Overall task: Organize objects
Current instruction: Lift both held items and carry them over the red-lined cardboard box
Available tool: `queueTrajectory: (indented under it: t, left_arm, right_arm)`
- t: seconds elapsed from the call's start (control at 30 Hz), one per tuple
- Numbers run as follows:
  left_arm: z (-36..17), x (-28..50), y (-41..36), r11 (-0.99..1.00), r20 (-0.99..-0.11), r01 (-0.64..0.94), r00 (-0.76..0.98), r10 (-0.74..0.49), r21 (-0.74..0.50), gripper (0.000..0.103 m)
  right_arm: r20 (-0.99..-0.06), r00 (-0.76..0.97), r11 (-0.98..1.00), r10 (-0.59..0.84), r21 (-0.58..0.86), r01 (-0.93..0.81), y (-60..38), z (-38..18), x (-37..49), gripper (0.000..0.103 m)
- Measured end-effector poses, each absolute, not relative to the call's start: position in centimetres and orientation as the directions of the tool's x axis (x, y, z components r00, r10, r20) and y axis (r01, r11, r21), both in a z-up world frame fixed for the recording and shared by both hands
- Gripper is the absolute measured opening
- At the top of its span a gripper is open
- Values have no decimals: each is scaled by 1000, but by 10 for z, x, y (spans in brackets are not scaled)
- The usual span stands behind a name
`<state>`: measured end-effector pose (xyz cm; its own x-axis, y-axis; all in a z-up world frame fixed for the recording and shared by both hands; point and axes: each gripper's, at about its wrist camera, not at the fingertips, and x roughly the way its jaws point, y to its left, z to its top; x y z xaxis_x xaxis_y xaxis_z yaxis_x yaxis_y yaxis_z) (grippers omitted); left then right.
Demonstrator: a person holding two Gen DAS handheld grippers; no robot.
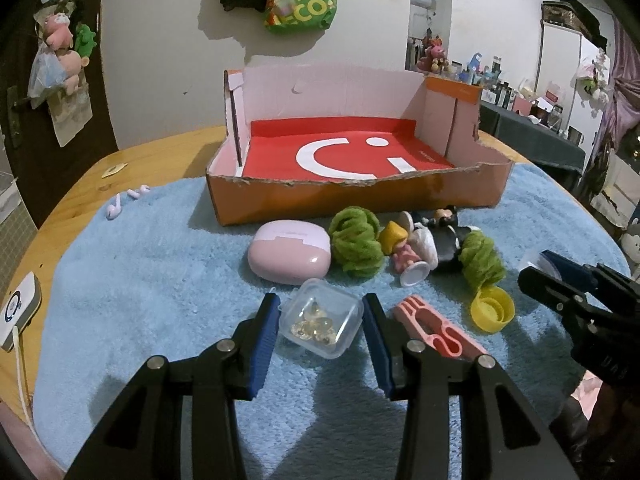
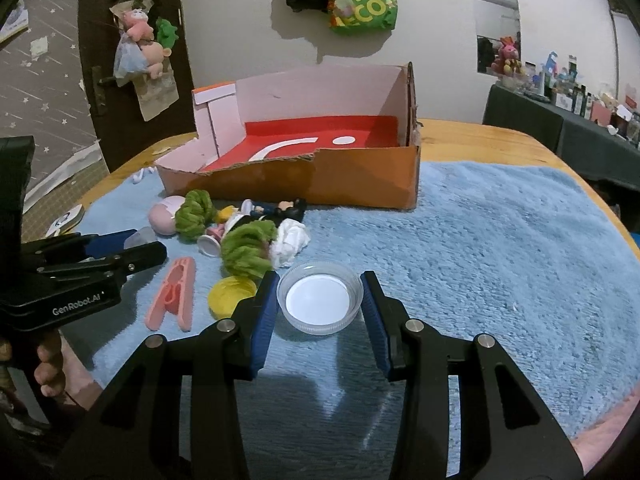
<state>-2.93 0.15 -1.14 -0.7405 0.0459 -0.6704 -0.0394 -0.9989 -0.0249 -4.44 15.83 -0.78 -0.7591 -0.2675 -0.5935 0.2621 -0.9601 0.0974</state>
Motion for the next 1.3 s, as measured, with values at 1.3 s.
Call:
queueTrajectory:
  t: [1.3]
  left_arm:
    - [36, -49, 21, -994, -590, -112, -802, 95, -8, 44]
  right_arm:
    - [-555, -759, -934, -340, 109, 339, 140, 26, -70, 39]
